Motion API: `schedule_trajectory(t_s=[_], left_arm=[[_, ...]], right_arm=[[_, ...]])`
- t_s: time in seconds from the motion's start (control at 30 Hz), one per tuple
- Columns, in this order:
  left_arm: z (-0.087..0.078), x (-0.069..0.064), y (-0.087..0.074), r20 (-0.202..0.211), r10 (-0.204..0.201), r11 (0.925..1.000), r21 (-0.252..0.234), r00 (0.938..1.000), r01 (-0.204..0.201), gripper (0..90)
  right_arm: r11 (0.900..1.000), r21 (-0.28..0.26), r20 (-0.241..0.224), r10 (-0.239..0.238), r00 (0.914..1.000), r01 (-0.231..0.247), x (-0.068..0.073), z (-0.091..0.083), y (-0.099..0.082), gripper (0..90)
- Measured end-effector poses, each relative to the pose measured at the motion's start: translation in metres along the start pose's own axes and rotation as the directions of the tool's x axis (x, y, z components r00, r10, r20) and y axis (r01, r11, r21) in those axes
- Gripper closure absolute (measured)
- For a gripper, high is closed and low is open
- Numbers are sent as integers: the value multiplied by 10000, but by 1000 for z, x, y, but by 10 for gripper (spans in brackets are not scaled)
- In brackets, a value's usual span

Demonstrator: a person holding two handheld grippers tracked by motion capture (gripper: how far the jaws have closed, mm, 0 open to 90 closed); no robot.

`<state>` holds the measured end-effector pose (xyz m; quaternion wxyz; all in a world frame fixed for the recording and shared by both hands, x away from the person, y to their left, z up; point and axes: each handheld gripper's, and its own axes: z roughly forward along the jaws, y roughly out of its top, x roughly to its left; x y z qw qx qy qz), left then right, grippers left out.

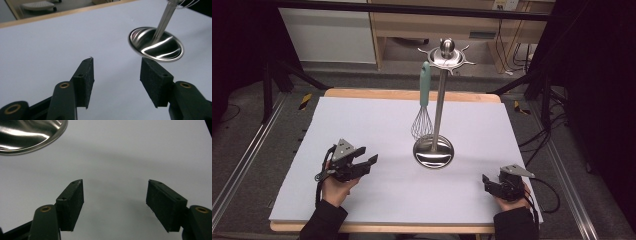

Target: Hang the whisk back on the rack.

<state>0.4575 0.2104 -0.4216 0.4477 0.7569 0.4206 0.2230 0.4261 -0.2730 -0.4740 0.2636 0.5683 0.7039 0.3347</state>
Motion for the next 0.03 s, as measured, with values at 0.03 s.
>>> schedule_trajectory(t_s=[0.03], left_arm=[[-1, 3, -2, -70, -72, 10000, 11, 9999, 72, 432]], right_arm=[[10000, -10, 13, -47, 10000, 47, -1, 0, 0, 304]])
